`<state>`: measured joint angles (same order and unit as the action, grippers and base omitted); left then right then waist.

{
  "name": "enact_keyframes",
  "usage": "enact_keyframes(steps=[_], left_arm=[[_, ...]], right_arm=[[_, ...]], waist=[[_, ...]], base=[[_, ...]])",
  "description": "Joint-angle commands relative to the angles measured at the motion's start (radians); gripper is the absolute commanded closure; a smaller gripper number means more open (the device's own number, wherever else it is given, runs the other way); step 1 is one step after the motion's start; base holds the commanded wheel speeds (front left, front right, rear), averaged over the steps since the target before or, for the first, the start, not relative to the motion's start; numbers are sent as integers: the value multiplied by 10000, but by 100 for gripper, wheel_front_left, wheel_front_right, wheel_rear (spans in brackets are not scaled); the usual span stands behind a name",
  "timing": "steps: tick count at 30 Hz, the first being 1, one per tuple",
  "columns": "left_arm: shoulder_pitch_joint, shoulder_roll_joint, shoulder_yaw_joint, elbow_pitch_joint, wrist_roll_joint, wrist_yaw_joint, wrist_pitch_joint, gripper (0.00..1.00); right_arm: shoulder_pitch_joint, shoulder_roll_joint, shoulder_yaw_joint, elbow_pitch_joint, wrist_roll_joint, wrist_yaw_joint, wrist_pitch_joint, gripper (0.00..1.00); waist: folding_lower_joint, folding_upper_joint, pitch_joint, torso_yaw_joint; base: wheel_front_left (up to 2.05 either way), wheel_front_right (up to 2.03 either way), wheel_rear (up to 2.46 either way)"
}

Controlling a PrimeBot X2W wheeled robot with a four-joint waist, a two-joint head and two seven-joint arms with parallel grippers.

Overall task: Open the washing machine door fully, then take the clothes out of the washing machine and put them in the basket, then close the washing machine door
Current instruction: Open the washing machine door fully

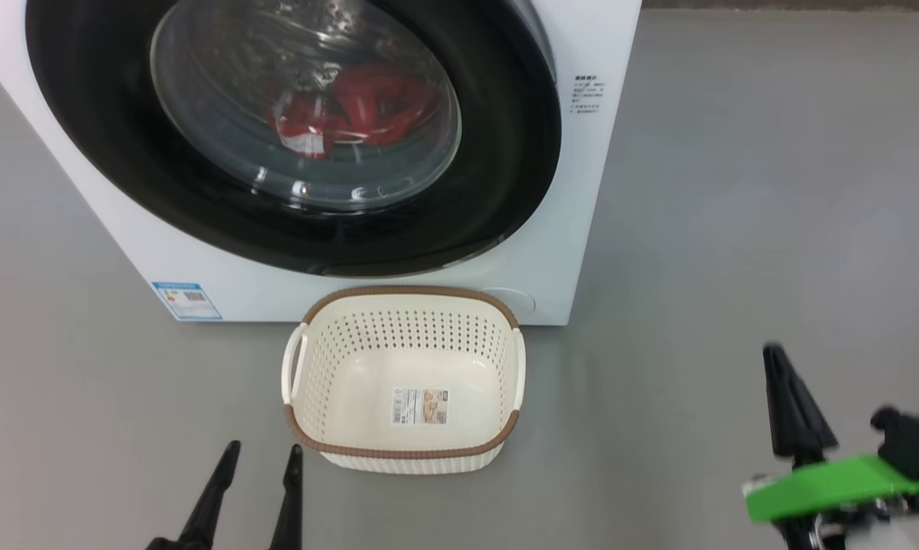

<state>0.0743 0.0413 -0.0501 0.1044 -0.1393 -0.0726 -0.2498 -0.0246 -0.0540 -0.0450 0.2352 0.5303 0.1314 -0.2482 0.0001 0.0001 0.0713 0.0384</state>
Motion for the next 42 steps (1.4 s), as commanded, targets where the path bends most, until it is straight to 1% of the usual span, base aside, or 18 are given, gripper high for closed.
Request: enact_keyframes(steps=[1,8,13,15,19,23,25,29,33,37,42], left_arm=[[-442,89,209,-287,-58,-78,-120,0],[-886,89,-232,-244,-246,-124,-120,0],[-1240,89,-495,-220,-386,-150,-120,0],[-1309,89,-535,-212,-414,-149,-120,0],[-1614,89,-698,-168,-522,-147,-120,0],[-1906,89,-858,-156,-648,-121,-120,0],[-2051,89,-932,-143,-718,-112,-120,0],[-2368,89,-1098,-101,-855,-114,-120,0],[-2710,89,-1230,-70,-981,-106,-120,0],[-2960,89,-1337,0,-1100,-112,-120,0],[-3205,89,-1438,22,-1195,-108,-120,0]], right_arm=[[-728,-62,358,-310,167,-7,-136,100],[-2865,-70,846,-254,981,-7,-136,100],[-4302,-438,1219,-76,1555,-7,-136,100],[-4564,-523,1312,-17,1727,-7,-136,100],[-5594,-1021,1852,389,2728,-7,-136,100],[-6630,-1535,2505,781,4417,-7,-40,100],[-7140,-1801,2798,805,5413,-7,265,100],[-8003,-2357,3057,784,7046,-7,873,100],[-8742,-2790,3173,818,8518,-7,1880,100],[-9408,-3057,3313,1048,9597,-7,3111,100],[-10156,-3204,3352,1379,10533,-7,4507,100]], waist=[[0,-1,209,79],[0,-1,843,431],[0,-1,1335,831],[0,-1,1440,913],[0,-1,1866,1234],[0,-1,2303,1498],[0,-1,2538,1597],[0,-1,3013,1770],[0,-1,3469,1907],[0,-1,3807,1965],[0,-1,4138,2012]], base=[[0,0,0],[0,0,0],[0,0,0],[0,0,0],[0,0,0],[0,0,0],[0,0,0],[0,0,0],[0,0,0],[0,0,0],[0,0,0]])
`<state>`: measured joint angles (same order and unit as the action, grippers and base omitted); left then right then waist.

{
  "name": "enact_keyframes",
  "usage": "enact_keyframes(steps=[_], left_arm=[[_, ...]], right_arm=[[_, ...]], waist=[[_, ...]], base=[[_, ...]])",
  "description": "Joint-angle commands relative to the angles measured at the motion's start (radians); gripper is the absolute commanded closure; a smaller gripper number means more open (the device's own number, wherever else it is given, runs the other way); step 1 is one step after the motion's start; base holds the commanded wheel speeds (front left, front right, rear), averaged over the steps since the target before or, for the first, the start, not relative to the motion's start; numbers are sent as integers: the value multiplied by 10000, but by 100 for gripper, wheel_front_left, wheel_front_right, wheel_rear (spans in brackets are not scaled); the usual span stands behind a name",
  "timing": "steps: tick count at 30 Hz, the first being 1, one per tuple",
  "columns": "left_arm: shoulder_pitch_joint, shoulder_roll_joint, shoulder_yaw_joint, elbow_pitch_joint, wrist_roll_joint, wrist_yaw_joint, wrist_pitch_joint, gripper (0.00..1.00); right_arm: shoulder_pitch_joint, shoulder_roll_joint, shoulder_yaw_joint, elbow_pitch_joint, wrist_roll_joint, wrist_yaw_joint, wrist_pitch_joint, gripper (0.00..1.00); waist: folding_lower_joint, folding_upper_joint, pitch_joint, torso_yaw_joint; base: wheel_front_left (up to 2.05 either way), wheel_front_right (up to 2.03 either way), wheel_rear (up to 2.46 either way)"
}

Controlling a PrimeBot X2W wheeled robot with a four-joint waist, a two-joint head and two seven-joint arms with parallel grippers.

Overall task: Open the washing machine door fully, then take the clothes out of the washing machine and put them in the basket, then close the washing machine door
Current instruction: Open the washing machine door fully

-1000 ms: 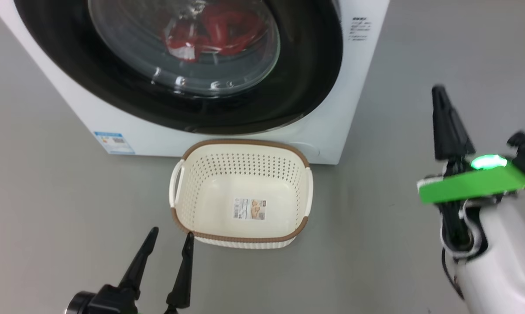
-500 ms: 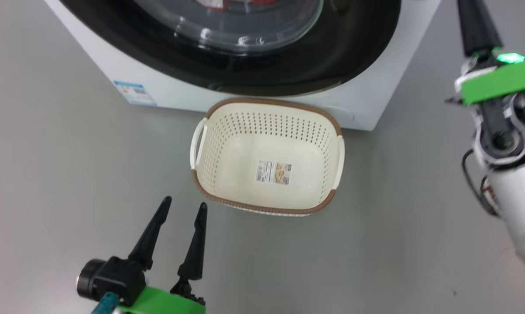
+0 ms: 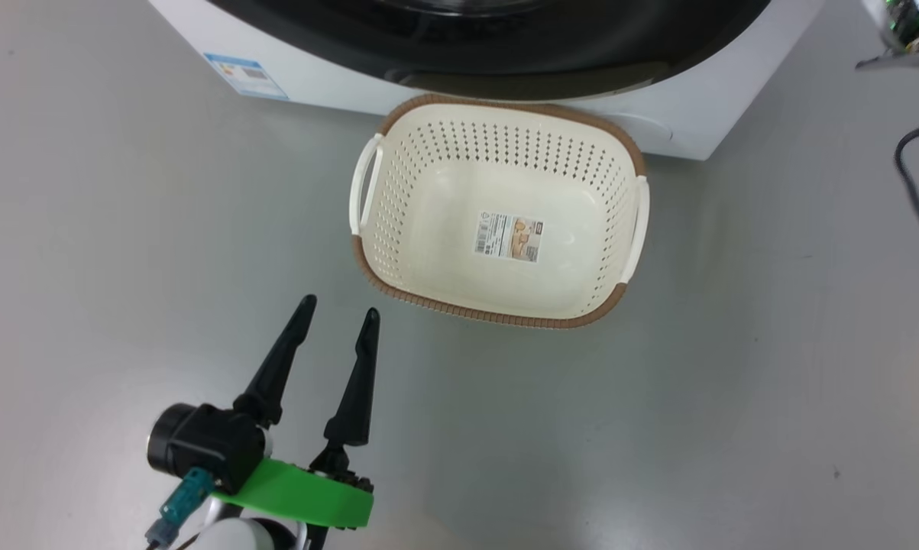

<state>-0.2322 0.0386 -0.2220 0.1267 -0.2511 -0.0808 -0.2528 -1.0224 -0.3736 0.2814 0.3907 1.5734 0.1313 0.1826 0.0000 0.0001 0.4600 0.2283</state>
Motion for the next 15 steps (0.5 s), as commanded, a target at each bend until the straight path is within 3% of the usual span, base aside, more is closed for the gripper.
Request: enact_keyframes(steps=[1,15], left_arm=[[-187,116,265,-201,-96,-24,-90,0],[-517,116,72,-143,-361,83,-90,0]], right_arm=[[-323,-20,93,-77,239,-6,454,100],[-1348,-76,318,952,792,-6,2643,100]], waist=[[0,-1,313,122],[0,-1,612,272]], base=[[0,0,0],[0,0,0]])
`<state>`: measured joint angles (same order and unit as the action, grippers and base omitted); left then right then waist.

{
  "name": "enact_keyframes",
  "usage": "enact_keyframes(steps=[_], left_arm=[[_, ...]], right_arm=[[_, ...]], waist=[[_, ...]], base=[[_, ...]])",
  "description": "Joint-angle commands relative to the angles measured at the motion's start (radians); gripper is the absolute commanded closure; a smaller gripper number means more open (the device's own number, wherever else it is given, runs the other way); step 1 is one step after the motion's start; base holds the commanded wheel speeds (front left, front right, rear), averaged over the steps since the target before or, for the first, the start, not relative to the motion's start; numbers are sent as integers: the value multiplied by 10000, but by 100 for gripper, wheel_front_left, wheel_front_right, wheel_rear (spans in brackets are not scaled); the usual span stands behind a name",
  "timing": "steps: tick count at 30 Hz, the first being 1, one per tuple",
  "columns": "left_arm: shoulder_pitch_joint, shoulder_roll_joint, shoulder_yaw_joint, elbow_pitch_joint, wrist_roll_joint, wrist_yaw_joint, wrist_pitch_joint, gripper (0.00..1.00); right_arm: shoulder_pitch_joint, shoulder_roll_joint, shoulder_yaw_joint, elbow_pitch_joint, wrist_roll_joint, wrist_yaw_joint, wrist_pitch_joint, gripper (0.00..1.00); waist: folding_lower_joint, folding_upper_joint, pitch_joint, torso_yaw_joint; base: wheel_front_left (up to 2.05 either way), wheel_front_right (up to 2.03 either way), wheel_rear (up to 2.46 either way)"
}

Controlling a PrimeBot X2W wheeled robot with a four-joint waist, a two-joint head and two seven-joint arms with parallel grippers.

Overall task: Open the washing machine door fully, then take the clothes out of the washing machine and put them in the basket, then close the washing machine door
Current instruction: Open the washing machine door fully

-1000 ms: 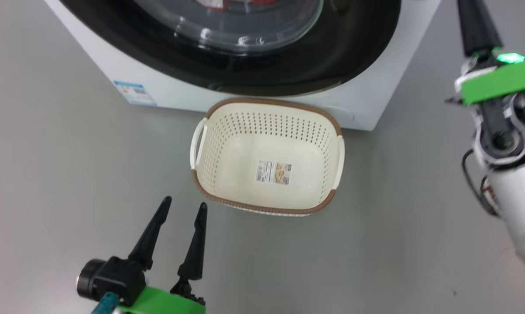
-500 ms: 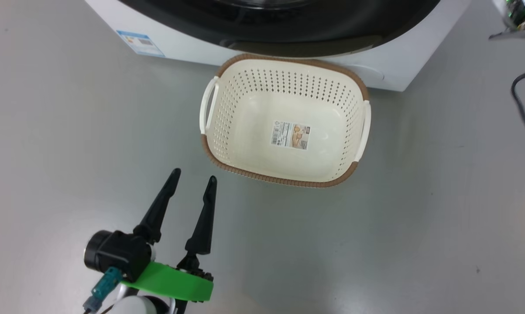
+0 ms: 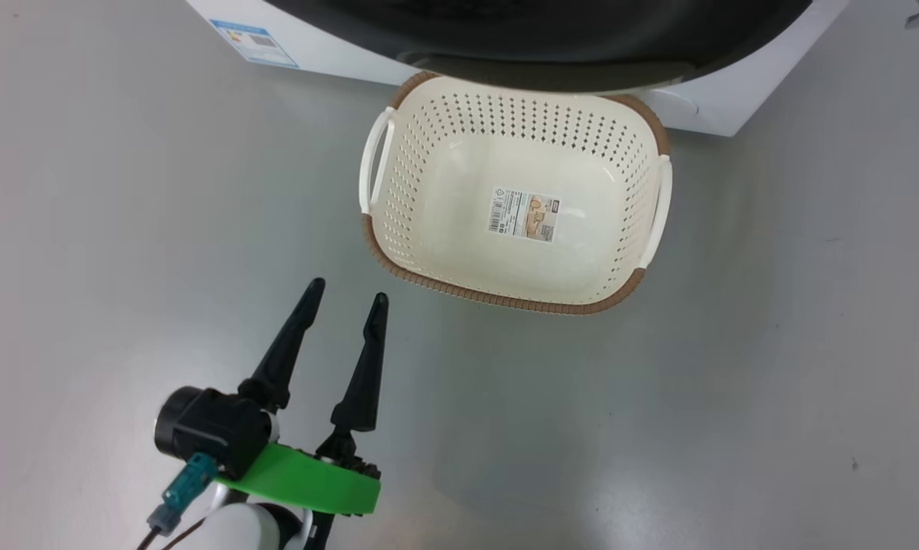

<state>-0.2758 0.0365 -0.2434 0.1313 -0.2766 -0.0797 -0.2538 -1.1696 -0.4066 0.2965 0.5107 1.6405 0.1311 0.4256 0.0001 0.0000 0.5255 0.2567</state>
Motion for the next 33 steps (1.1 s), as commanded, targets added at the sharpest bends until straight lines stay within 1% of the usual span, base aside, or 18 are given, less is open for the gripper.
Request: enact_keyframes(steps=[1,9,20,33], left_arm=[[-71,137,290,-184,-115,81,-80,0],[31,137,365,-181,-40,97,-80,0],[239,137,532,-168,93,50,-80,0],[451,137,610,-246,175,13,-80,0]], right_arm=[[180,251,202,-264,108,-4,316,100],[899,285,221,-717,110,-4,732,100],[2002,557,312,-1294,145,-4,1287,100],[2990,819,285,-2046,343,-4,2137,100]], waist=[[-1,0,-94,-25],[-1,0,-446,-166],[-1,0,-867,-456],[-1,0,-1113,-526]], base=[[0,0,0],[0,0,0],[0,0,0],[0,0,0]])
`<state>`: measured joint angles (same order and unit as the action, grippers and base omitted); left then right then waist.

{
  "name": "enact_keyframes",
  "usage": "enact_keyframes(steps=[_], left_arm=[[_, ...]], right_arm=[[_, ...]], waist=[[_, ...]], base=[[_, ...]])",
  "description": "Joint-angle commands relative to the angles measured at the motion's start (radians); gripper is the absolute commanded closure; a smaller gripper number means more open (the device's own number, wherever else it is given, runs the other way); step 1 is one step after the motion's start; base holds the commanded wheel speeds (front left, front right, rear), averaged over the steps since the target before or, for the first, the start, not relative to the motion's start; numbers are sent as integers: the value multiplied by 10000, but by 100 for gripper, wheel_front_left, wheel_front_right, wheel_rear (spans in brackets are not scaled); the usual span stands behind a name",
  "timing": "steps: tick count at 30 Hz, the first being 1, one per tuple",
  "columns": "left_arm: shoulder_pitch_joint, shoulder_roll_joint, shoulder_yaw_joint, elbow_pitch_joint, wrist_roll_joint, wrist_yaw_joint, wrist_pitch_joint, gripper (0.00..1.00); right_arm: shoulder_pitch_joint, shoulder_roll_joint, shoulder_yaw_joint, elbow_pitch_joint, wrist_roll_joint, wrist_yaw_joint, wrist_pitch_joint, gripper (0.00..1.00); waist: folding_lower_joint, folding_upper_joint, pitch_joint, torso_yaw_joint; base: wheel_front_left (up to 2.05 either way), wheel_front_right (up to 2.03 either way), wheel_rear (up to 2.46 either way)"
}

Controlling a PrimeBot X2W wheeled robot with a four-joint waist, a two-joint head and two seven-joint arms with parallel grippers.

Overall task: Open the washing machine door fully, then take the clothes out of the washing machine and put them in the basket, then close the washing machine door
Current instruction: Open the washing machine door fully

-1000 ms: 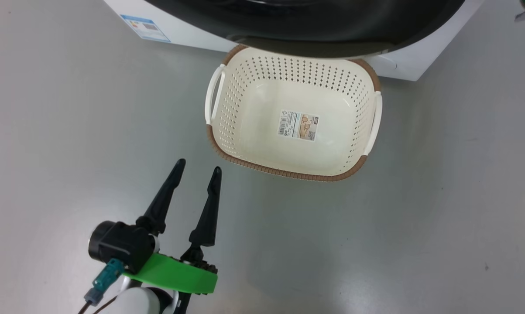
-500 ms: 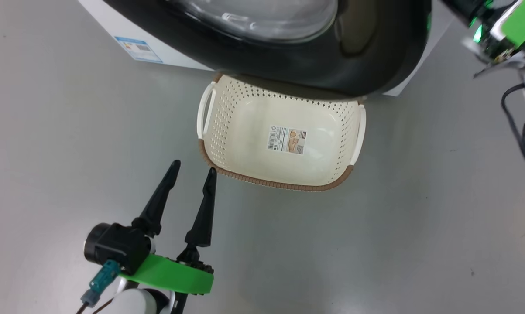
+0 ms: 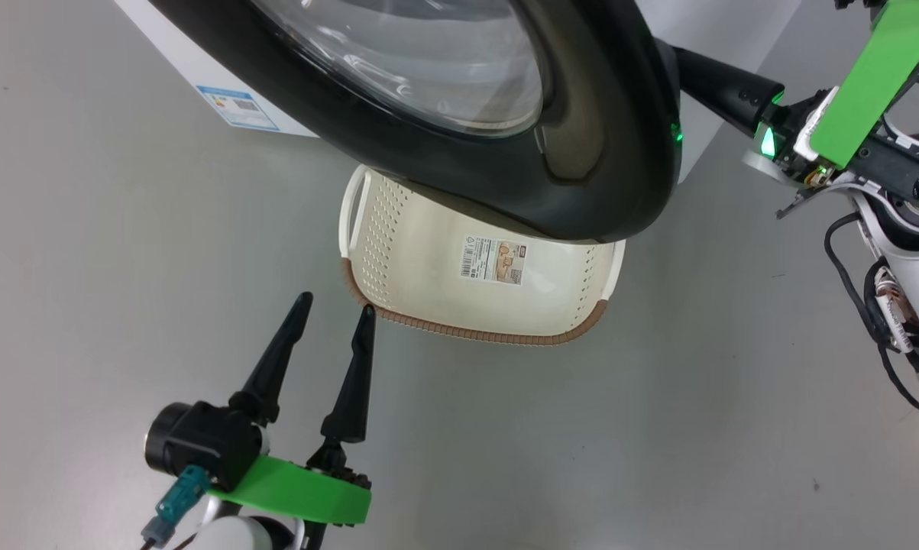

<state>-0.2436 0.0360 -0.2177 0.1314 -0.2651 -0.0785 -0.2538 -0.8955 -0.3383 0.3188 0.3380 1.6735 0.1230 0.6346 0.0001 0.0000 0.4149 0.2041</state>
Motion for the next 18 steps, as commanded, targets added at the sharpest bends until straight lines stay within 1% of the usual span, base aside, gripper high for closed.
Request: enact_keyframes(steps=[1,8,18], left_arm=[[140,143,357,-250,65,-1,-80,0],[206,143,358,-252,71,-13,-80,0],[323,143,394,-245,59,-27,-80,0]], right_arm=[[287,162,43,-353,9,77,74,100],[475,269,-137,-463,-302,77,-81,100],[745,224,-481,-315,-922,77,-883,100]], waist=[[-1,0,-21,1],[-1,0,-148,31],[-1,0,-388,-11]], base=[[0,0,0],[0,0,0],[0,0,0]])
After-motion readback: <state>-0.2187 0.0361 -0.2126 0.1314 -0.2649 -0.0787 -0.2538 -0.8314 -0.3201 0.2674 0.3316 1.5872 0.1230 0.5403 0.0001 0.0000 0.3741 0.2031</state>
